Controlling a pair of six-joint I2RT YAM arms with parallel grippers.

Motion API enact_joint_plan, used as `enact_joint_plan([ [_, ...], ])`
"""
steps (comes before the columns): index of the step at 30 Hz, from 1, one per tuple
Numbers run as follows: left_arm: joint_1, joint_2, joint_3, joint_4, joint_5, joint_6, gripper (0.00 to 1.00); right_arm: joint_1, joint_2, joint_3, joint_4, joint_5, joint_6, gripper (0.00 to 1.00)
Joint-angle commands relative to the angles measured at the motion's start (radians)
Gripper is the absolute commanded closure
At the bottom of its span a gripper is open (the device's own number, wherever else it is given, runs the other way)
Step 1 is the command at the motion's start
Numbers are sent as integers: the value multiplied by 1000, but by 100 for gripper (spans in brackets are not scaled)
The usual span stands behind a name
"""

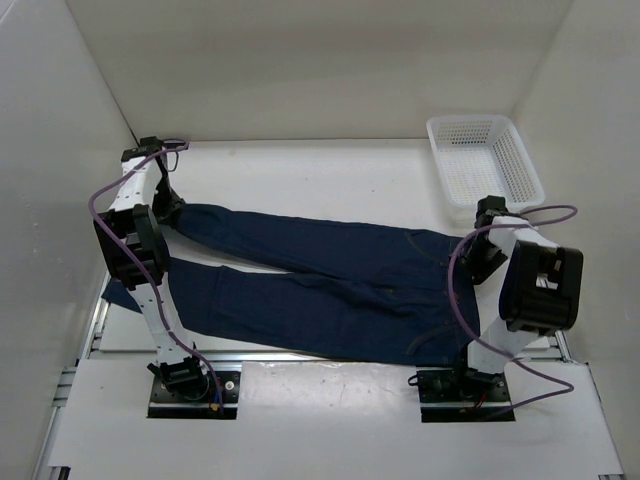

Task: Fold and stack the trousers
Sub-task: Flatten the trousers out

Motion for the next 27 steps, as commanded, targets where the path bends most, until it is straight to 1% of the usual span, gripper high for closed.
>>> enact_joint_plan([
  [1,5,-74,60,-3,14,9,90,-6,101,74,40,-23,-66,40],
  [4,5,-74,70,-14,14,18,90,-16,114,84,62,-12,-79,47],
  [5,5,-74,70,-14,14,18,90,-16,105,84,62,-21,-79,51],
  [6,5,-74,70,-14,14,18,90,-16,105,84,76,-31,-79,65],
  [8,5,-74,80,-14,14,18,90,-26,118,84,76,-31,-70,75],
  [9,5,-65,80,-14,14,18,90,-26,118,95,76,-19,-70,89],
  [10,5,-65,91,-14,14,18,90,-26,131,95,76,-6,-70,95],
  [11,5,-65,91,-14,25,29,90,-26,131,105,76,11,-55,100],
  [13,5,-39,103,-23,25,29,90,-53,106,105,60,72,-15,100],
  [18,5,-4,145,-61,-3,39,90,-116,-1,69,60,141,26,100],
  [20,5,5,145,-61,-15,39,90,-127,-10,69,48,150,26,100],
  [22,5,6,108,-61,-24,39,90,-127,-20,78,48,150,26,100],
  [23,5,6,94,-48,1,39,90,-127,-9,78,48,134,26,100],
  [24,5,6,81,-48,40,39,77,-127,2,78,48,133,17,95],
  [25,-4,6,80,-36,40,39,63,-127,2,87,48,124,17,88],
  [26,-4,6,80,-35,40,39,45,-127,2,87,48,124,17,64],
  [27,-4,6,80,-35,49,48,26,-127,2,87,48,124,5,47],
])
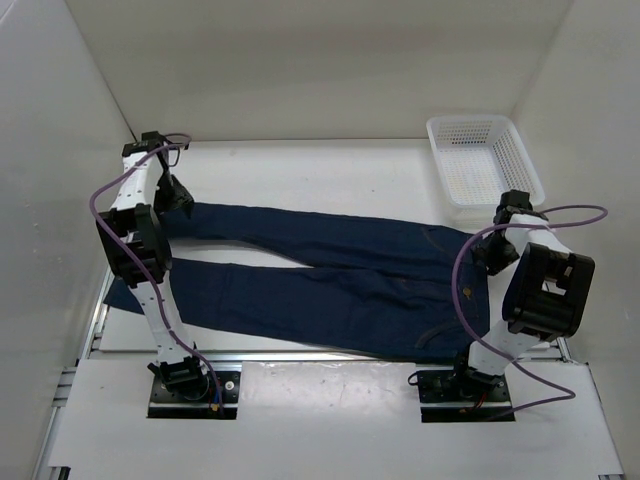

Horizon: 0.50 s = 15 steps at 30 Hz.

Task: Fold and stack the trousers
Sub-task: Flatten the trousers out

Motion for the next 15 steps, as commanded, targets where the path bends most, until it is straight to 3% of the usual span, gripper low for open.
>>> enact_joint_plan([
  [1,2,-17,19,26,-11,15,2,-17,-18,19,4,76,-18,34],
  [2,-7,-28,30,26,-1,28,0,-17,-18,19,-5,76,-18,20],
  [3,-7,-28,45,12,-1,28,0,-17,-48,19,-5,66,-18,15],
  [5,-30,-28,96,1,-1,38,0,-17,-79,10,-14,55,-18,10],
  [7,-47,-13,128,1,-1,38,0,-6,-133,0,-14,44,-18,10],
  [8,-56,3,165,1,-1,51,5,9,-150,0,-14,32,-18,13],
  [11,-87,93,235,-11,-1,51,70,47,-203,-10,-25,32,-18,41],
  [12,-87,145,248,-11,11,51,89,58,-228,-19,-37,32,-18,58],
  [15,-96,205,259,-23,39,41,90,98,-260,-28,-37,9,-31,75],
])
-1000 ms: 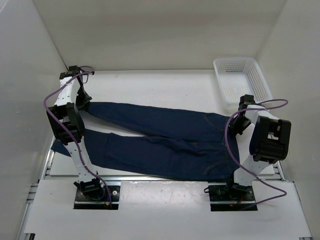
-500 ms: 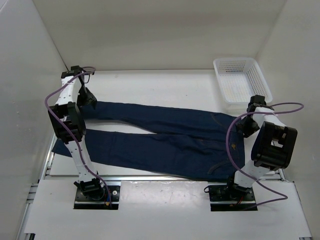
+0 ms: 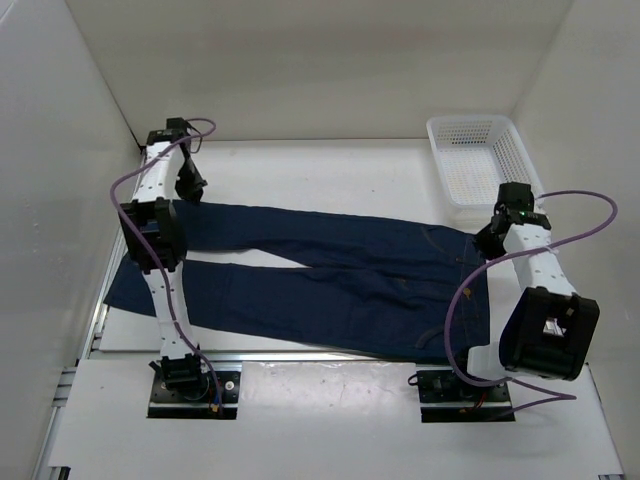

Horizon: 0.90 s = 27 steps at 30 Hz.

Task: Fold and stack the trousers
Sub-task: Flatten the trousers out

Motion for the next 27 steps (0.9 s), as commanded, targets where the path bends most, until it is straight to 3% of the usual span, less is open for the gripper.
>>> enact_joint_plan([
  [1,-15,106,4,-26,42,-9,90,44,-45,-28,-31,-16,-11,80],
  [12,-15,242,59,-15,53,0,89,108,-123,-66,-79,-30,-20,80],
  [21,-15,410,398,-94,101,31,77,108,-142,-13,-125,-39,-51,77],
  [24,-6,343,379,-66,128,11,73,108,-142,15,-134,-77,-71,71],
  [27,-6,215,264,3,119,11,58,143,-152,24,-134,-100,-95,62],
])
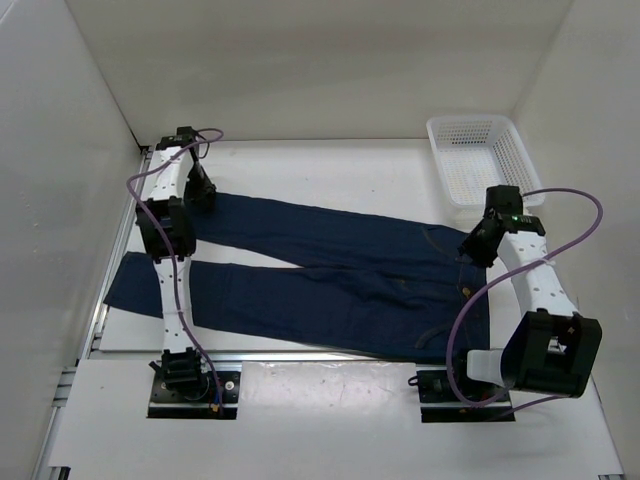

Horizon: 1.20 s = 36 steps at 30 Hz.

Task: Fold and stack the trousers
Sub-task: Flatten the trousers out

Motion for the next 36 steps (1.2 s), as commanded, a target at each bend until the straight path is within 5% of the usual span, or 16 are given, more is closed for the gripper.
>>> enact_joint_plan([
  [1,5,-242,-82,75,3,-5,56,42,-37,45,-31,-39,-41,59],
  [5,30,-468,-258,99,-8,-14,53,108,-57,45,-31,-30,-41,45],
  [9,83,-656,-668,161,67,-47,71,218,-57,13,-31,-48,-30,44],
  [12,93,-787,-951,214,76,-80,75,301,-66,-41,-31,-67,14,51],
  [18,84,-902,-1263,253,12,-166,77,435,-66,-107,14,-76,103,62],
  [23,70,-815,-1228,302,-141,-209,80,470,-57,-86,14,-65,104,63],
  [27,51,-688,-1124,288,-135,-196,81,470,-48,-96,14,-65,113,63],
  [36,31,-505,-914,257,-96,-140,81,434,12,-194,37,-131,189,45],
])
